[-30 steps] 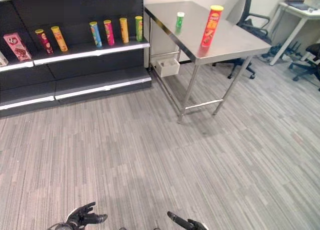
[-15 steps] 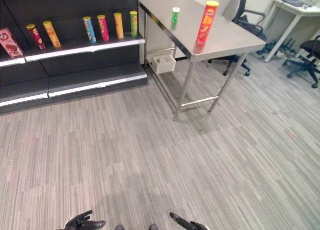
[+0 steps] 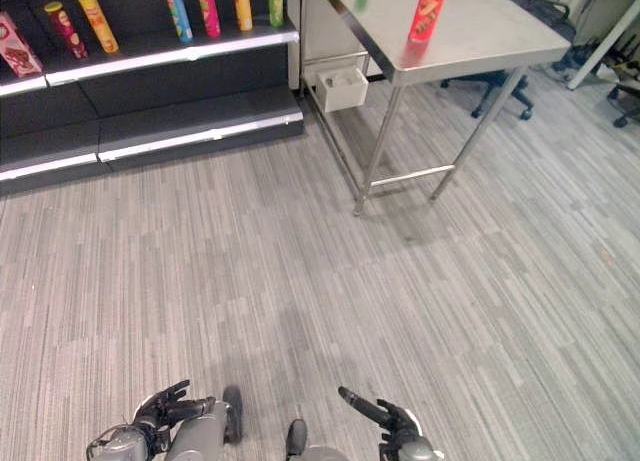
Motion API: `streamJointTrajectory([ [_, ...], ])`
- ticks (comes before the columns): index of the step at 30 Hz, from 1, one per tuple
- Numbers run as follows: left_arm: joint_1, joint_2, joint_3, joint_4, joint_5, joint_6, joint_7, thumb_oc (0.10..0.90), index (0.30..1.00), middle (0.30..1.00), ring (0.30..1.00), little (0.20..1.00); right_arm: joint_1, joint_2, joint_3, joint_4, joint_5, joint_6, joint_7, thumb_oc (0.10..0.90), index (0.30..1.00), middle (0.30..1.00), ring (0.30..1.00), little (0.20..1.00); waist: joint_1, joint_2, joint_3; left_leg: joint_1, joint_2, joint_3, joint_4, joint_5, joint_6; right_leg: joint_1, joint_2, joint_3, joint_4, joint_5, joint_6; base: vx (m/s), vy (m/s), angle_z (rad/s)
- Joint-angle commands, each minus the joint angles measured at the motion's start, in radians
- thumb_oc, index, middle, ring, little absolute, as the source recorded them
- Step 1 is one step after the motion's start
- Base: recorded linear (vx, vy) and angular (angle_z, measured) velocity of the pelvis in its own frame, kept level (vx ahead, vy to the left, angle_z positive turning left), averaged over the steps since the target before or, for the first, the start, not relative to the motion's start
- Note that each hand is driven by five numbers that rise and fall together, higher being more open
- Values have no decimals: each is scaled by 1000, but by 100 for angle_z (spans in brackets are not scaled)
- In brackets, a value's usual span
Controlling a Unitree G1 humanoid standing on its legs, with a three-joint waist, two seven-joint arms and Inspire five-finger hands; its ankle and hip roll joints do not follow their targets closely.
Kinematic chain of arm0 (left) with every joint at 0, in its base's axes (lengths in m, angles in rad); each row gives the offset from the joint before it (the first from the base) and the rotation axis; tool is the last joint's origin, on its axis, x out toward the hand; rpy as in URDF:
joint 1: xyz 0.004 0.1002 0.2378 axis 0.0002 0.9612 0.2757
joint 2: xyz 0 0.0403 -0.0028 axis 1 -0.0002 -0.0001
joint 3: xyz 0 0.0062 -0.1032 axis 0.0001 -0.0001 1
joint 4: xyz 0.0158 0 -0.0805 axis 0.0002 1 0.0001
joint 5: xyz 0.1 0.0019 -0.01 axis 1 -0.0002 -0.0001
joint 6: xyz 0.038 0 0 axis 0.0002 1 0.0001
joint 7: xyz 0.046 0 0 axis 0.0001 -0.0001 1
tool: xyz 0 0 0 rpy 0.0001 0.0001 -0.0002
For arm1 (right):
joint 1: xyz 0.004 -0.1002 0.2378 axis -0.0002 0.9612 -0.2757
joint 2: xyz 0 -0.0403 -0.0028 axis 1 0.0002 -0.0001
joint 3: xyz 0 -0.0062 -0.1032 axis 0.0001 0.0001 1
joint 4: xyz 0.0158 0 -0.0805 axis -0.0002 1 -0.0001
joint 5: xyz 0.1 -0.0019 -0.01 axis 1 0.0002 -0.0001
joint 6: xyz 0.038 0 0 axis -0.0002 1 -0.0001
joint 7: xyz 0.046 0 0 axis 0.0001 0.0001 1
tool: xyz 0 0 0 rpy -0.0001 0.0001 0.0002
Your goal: Put the goods on the table back onto the shelves and tidy them up.
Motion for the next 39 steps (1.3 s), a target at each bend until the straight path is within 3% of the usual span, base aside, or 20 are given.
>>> streamJointTrajectory([
  [1,21,52,1,-34,37,-26,13,800,900,900,900,900,32,-68,-8,-83,17,-43,-2,800,900,900,900,900,37,-1,-64,-51,36,40,-28,123,26,125,-45,1,16,-97,112,412,109,-26],
  [3,47,52,24,-24,39,-27,17,800,900,900,900,900,40,-55,-7,-84,5,-42,6,800,900,900,900,900,46,5,-92,-16,32,40,-35,155,36,144,-43,36,25,-115,120,439,158,-54],
  [6,58,48,44,3,46,-30,30,800,900,900,900,900,43,-33,-5,-76,-11,-41,11,800,900,900,900,900,63,-18,-133,16,2,41,-14,152,60,155,-86,59,82,-128,142,443,184,-85],
  [9,61,52,53,2,49,-30,37,800,900,900,900,900,36,-18,-5,-64,-22,-36,20,800,900,900,900,900,66,-42,-140,89,-60,72,11,62,127,52,-164,51,377,-11,220,380,229,-50],
  [10,57,56,47,-7,57,-30,37,800,900,900,900,900,32,-21,-4,-69,-27,-35,24,800,900,900,900,900,63,-43,-131,116,-76,83,22,32,148,-1,-194,45,484,100,236,181,148,-8],
  [11,57,56,47,-7,57,-30,37,800,900,900,900,900,32,-21,-4,-69,-27,-35,24,800,900,900,900,900,63,-43,-132,115,-76,83,22,32,148,-2,-194,45,484,100,236,312,322,4],
  [12,36,74,22,-20,76,-22,46,800,900,900,900,900,21,-24,-6,-69,-41,-25,12,800,900,900,900,900,35,-3,-97,209,-82,95,10,-24,189,-160,-275,-29,744,250,239,228,244,9],
  [14,22,78,19,-24,75,-25,51,800,900,900,900,900,22,-24,-8,-72,-36,-27,10,800,900,900,900,900,22,6,-89,239,-85,93,-2,-39,191,-205,-306,-59,759,206,228,262,165,0],
  [16,-5,85,19,-36,63,-34,59,800,900,900,900,900,21,-27,-10,-70,-27,-27,5,800,900,900,900,900,-3,18,-71,289,-84,78,-13,-66,179,-249,-328,-114,632,126,206,314,-11,5],
  [18,-27,88,10,-36,59,-42,64,800,900,900,900,900,14,-27,-14,-54,-17,-23,0,800,900,900,900,900,-20,19,-59,321,-82,63,-18,-88,160,-283,-307,-125,425,96,200,318,-134,-4],
  [20,-40,92,10,-36,66,-46,68,800,900,900,900,900,14,-26,-28,-34,-3,-19,-6,800,900,900,900,900,-41,2,-53,361,-89,47,-28,-114,138,-292,-274,-101,188,149,226,381,-176,14],
  [23,-53,91,17,-53,70,-54,68,800,900,900,900,900,19,-20,-37,-3,0,-15,-1,800,900,900,900,900,-66,-13,-55,418,-75,32,-35,-156,107,-346,-259,-71,22,231,276,406,-180,24],
  [25,-39,84,7,-84,75,-56,58,800,900,900,900,900,42,-24,-34,10,-10,-12,14,800,900,900,900,900,-74,-33,-69,461,-79,9,-32,-191,97,-334,-263,-64,22,263,269,458,-253,67],
  [30,-6,73,-2,-121,67,-53,47,800,900,900,900,900,63,-43,-37,21,-13,-12,24,800,900,900,900,900,-82,-25,-86,464,-28,-15,48,-226,75,-300,-243,-84,45,253,249,251,-207,43],
  [32,14,59,-12,-134,51,-46,36,800,900,900,900,900,65,-62,-23,16,-12,-16,26,800,900,900,900,900,-78,-18,-81,393,33,-24,277,-182,30,-230,-197,-111,35,200,200,247,-302,20],
  [33,14,59,-12,-134,51,-46,37,800,900,900,900,900,65,-62,-23,16,-12,-16,26,800,900,900,900,900,-81,-20,-84,389,30,-26,276,-179,31,-233,-200,-112,35,200,200,190,-313,10],
  [34,18,58,-16,-156,37,-41,35,800,900,900,900,900,63,-74,-16,-1,-12,-17,22,800,900,900,900,900,-67,-26,-57,293,56,-50,504,-103,18,-178,-173,-124,26,162,158,146,-305,-2],
  [36,10,45,-20,-152,23,-38,45,800,900,900,900,900,44,-77,-16,3,2,-13,5,800,900,900,900,900,-57,-42,-31,184,103,-6,621,-41,23,-128,-155,-140,13,114,132,200,-316,-11],
  [38,9,34,-22,-147,14,-37,44,800,900,900,900,900,40,-77,-19,2,17,-14,-1,800,900,900,900,900,-47,-39,-26,161,121,37,525,-77,33,-107,-152,-135,13,97,138,225,-31,2],
  [39,14,30,-30,-149,17,-37,45,800,900,900,900,900,37,-78,-16,0,15,-18,-6,800,900,900,900,900,-34,-30,-31,150,115,31,324,-73,33,-104,-156,-124,13,87,154,195,73,0],
])
